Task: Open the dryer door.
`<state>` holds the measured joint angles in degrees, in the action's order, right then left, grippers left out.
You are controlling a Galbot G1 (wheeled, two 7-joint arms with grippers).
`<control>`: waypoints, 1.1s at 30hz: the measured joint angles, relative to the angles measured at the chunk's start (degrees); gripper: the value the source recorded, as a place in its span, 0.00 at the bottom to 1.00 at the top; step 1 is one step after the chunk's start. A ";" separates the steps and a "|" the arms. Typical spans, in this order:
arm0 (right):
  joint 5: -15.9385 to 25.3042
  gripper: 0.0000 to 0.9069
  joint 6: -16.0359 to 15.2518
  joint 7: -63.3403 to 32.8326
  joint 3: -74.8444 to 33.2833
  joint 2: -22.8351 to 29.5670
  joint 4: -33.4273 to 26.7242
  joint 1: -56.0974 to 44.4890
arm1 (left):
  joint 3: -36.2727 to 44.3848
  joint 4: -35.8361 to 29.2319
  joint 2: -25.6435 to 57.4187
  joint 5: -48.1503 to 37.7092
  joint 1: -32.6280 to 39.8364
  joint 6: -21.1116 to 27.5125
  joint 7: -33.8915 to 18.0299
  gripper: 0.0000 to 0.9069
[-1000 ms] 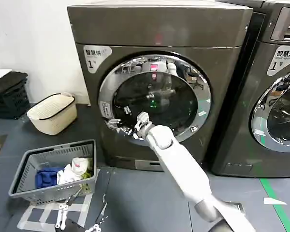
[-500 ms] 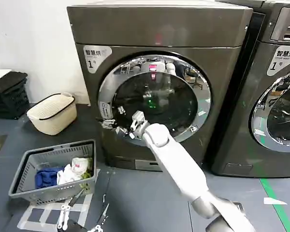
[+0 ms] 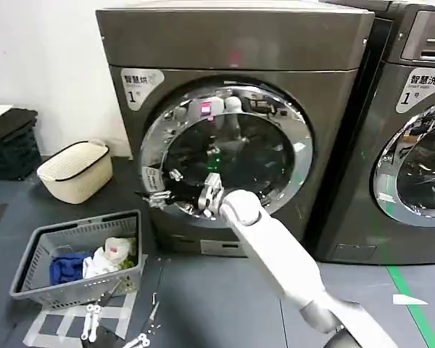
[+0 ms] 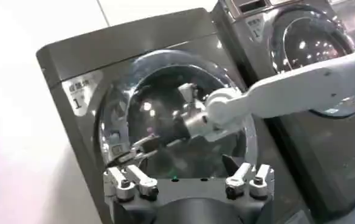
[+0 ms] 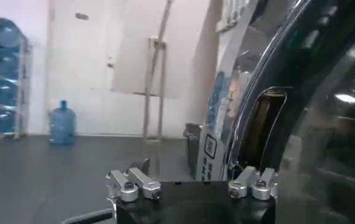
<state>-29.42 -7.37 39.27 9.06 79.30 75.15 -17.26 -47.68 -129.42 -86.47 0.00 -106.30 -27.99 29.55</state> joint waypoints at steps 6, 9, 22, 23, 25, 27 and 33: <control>-4.34 1.00 1.44 2.72 1.87 -3.83 4.63 -0.69 | -2.91 1.28 1.92 -5.95 1.87 3.23 -0.58 1.00; -5.00 1.00 1.76 3.46 2.28 -5.19 6.50 -0.89 | -4.38 1.48 3.11 -7.92 2.65 4.20 -0.60 1.00; -11.71 1.00 6.53 12.13 4.49 -13.14 12.55 -1.50 | -9.34 2.06 8.07 -15.00 6.22 8.09 -0.66 1.00; -12.39 1.00 7.03 13.23 4.58 -13.59 12.56 -1.44 | -9.51 2.04 8.44 -15.25 6.42 8.26 -0.66 1.00; -13.62 1.00 7.78 16.44 4.60 -14.67 12.59 -1.18 | -9.78 1.97 9.24 -15.74 6.85 8.62 -0.66 1.00; -14.92 1.00 8.37 19.29 4.59 -15.60 12.84 -1.13 | -10.07 1.93 10.05 -16.33 7.19 9.05 -0.65 1.00; -17.17 1.00 8.75 27.42 3.82 -17.94 13.22 -1.27 | -10.65 2.13 12.92 -18.41 8.86 10.68 -0.73 1.00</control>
<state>-46.59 1.38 66.69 12.87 61.36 88.37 -18.53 -58.33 -127.29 -73.55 -18.41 -97.44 -17.31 28.83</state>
